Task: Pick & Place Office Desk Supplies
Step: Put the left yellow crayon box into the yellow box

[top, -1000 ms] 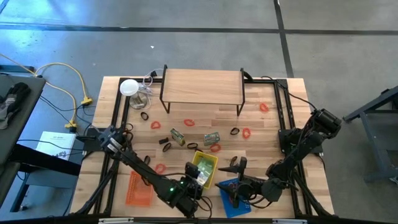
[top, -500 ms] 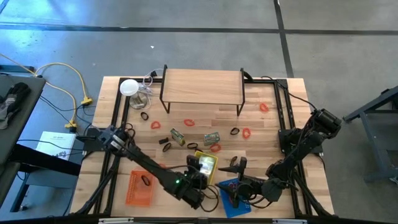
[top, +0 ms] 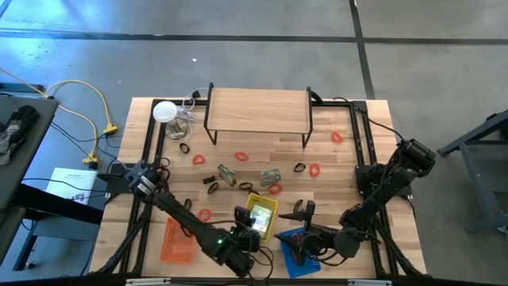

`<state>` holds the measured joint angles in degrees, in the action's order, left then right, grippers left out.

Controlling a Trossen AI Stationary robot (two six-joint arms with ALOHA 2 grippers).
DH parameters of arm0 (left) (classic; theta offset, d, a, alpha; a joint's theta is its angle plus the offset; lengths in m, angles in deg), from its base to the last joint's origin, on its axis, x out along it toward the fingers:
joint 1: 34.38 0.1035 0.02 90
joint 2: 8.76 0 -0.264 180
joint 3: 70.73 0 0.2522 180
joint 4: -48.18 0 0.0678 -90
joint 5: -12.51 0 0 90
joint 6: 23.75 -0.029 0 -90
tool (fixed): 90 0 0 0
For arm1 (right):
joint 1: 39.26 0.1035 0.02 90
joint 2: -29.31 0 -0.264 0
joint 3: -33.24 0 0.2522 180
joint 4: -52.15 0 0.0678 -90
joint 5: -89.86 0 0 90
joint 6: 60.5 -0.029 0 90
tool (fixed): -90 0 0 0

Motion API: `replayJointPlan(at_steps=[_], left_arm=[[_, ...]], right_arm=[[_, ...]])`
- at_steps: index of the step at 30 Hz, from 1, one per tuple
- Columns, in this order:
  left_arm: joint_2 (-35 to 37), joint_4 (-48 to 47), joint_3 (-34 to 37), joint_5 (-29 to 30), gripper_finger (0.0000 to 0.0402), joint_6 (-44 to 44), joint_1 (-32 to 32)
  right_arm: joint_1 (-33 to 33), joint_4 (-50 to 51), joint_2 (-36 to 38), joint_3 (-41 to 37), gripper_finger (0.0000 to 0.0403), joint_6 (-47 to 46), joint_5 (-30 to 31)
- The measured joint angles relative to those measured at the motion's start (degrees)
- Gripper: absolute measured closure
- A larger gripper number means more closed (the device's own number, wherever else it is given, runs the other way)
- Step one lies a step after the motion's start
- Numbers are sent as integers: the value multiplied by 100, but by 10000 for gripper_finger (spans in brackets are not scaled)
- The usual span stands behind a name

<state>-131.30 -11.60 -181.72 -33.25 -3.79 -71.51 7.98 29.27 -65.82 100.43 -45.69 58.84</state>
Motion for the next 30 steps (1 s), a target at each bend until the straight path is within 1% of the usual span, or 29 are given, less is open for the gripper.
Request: replayJointPlan(at_steps=[6, 8, 12, 15, 18, 26, 30], left_arm=[[0, 1, -5, -330, 204, 81, 146], [0, 4, -7, -348, 204, 147, 153], [0, 0, -7, -217, 204, 43, 149], [0, 0, -7, -36, 204, -296, 180], [0, 0, -7, 26, 204, -648, 253], [7, -11, -7, 135, 204, -548, 539], [82, -84, -7, -19, 204, -709, 599]], right_arm=[[0, -2, 0, 0, 135, -22, -77], [2, 0, 0, 0, 135, -22, -81], [0, 0, 0, 0, 135, -22, -79], [2, 0, 0, 0, 135, -22, -76], [0, 0, 0, 0, 135, -22, -75], [0, 0, 0, 0, 135, -22, -70], [0, 3, 0, 0, 135, -128, -84]])
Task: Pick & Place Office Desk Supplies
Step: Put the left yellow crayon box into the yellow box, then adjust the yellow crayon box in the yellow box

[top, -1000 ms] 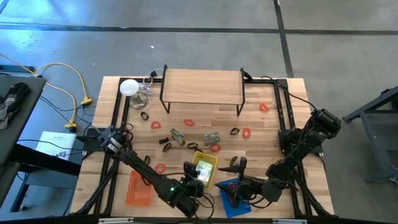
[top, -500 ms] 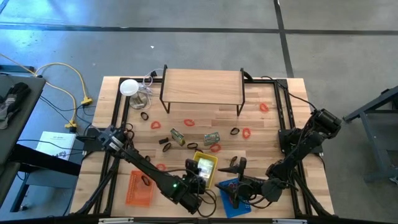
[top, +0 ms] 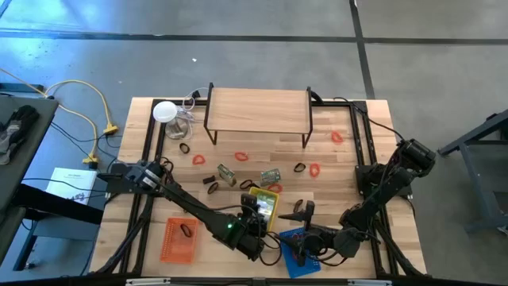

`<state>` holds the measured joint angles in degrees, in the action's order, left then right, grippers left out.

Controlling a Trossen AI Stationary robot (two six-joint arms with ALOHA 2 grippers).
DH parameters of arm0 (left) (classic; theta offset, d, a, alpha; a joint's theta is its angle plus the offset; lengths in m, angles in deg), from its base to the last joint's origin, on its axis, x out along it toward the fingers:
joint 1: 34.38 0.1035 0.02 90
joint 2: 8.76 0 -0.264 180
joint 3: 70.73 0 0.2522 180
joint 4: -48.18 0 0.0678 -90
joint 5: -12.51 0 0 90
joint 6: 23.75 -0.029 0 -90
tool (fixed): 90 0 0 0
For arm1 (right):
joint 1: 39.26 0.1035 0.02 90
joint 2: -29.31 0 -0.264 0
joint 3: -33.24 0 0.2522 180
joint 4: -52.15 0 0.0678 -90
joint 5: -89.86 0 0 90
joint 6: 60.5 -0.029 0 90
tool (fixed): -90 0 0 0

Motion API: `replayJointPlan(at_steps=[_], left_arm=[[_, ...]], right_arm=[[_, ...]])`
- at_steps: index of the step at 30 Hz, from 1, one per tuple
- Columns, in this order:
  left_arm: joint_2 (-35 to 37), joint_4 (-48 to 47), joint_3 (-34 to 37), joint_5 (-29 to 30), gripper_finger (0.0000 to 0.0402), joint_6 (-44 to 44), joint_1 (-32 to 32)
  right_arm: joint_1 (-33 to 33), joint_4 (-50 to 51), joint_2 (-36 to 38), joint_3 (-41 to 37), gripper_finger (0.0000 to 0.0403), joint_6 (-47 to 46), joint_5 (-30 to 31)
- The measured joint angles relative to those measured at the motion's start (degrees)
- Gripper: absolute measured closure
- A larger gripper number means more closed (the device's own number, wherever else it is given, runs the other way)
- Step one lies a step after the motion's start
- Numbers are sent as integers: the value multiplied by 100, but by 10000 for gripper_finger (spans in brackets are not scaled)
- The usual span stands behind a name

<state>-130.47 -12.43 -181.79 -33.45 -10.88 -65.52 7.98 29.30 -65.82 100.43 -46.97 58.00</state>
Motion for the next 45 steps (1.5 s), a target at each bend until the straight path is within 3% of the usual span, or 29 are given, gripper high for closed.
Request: replayJointPlan(at_steps=[8, 23, 31, 38, 45], left_arm=[[432, -42, -17, -24, 204, 45, 194], [405, -30, -20, 560, 204, -374, 591], [555, -72, -24, 907, 204, -393, 244], [661, -47, -33, 619, 204, -533, -415], [661, -28, -33, -379, 204, -224, -241]], right_arm=[[11, 23, 0, 0, 135, -23, -17], [113, 21, 0, 0, 135, -38, -21], [115, 12, 0, 0, 135, -25, -26], [116, 47, -2, -2, 135, -21, -17], [116, 38, -2, -2, 135, -177, -8]])
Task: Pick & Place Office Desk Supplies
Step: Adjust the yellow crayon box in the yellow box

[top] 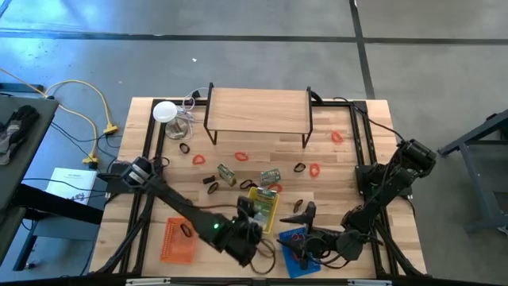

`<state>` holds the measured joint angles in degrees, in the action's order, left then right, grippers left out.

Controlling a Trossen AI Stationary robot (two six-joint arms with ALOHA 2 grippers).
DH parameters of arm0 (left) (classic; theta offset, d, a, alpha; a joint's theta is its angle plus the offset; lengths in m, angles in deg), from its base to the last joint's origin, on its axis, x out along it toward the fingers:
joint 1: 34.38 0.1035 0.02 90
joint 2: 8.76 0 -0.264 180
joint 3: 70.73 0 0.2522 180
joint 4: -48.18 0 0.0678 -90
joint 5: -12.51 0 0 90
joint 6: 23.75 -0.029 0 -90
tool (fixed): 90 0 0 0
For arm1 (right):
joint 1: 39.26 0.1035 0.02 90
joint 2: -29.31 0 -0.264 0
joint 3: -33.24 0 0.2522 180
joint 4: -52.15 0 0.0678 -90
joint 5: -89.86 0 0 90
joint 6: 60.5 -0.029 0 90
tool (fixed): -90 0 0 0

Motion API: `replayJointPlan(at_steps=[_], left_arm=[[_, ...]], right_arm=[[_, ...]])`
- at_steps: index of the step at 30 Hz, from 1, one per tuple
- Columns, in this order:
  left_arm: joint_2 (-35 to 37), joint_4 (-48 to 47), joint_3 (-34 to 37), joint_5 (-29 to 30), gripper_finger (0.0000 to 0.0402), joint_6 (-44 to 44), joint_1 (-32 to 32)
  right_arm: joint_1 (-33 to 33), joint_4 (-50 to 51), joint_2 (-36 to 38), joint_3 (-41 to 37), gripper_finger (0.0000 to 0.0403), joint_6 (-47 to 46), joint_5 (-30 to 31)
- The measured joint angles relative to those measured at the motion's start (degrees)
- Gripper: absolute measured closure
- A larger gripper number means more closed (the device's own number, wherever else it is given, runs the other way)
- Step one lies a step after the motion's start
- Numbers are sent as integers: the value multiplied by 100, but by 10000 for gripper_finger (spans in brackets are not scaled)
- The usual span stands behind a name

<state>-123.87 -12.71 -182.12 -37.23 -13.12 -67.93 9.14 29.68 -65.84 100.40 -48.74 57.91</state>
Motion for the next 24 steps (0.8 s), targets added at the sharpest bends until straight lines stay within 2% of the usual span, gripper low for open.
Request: replayJointPlan(at_steps=[9, 14, 18, 24], left_arm=[[0, -45, 0, -1801, 204, 101, 416], [0, -44, 0, -1928, 204, 93, 677], [-1, -44, 5, -2352, 204, 95, 774], [-11, -119, 17, -2357, 204, 124, 794]], right_arm=[[-1, 15, 0, 0, 135, 38, 3], [-4, 150, 0, 0, 135, 46, 32], [0, 153, 0, 0, 135, 46, 6], [-2, 153, 0, 0, 135, 29, 3]])
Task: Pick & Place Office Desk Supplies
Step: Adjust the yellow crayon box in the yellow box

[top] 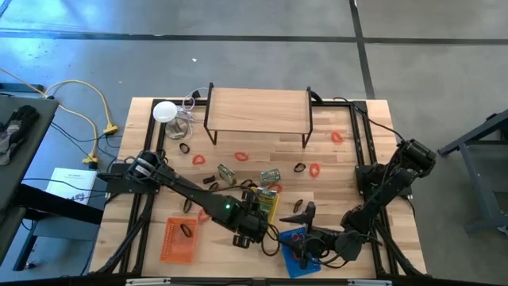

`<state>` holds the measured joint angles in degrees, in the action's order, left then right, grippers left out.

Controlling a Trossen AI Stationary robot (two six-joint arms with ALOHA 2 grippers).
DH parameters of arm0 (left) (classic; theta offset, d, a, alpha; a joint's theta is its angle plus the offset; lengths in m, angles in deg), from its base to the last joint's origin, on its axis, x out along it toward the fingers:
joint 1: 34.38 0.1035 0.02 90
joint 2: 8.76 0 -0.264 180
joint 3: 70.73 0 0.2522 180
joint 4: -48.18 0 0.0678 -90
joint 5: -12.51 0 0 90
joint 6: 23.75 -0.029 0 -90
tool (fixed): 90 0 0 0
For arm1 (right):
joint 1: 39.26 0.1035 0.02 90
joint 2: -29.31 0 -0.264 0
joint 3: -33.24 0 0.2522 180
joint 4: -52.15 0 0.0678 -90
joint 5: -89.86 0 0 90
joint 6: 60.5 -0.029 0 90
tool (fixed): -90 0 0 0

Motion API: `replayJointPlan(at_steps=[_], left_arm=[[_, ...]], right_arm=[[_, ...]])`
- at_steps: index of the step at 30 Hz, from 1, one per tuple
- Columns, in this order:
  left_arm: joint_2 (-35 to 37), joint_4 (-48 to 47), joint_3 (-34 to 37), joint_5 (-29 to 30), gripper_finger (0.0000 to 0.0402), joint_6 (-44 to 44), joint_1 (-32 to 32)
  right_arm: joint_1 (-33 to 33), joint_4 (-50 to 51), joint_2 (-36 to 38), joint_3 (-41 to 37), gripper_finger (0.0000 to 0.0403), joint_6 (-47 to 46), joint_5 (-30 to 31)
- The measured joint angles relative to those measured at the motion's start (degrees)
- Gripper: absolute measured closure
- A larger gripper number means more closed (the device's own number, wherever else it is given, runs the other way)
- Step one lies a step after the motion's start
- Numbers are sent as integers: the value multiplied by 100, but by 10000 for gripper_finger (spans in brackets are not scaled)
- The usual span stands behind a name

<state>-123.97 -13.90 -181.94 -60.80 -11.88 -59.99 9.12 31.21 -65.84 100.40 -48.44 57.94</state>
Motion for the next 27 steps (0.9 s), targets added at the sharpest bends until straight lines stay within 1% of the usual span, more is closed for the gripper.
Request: replayJointPlan(at_steps=[6, 13, 20, 27], left_arm=[[-8, 33, 7, 0, 204, 7, -15], [-186, 67, 17, -38, 204, -56, -15], [-241, 103, 14, -352, 204, -130, -39], [-280, 97, 11, -314, 204, -91, -28]], right_arm=[[2, -2, 0, 0, 135, -15, -2], [0, 0, 0, 0, 135, -24, -2], [0, 22, 0, 0, 135, -24, 0], [1, 27, 0, 0, 135, -24, 0]])
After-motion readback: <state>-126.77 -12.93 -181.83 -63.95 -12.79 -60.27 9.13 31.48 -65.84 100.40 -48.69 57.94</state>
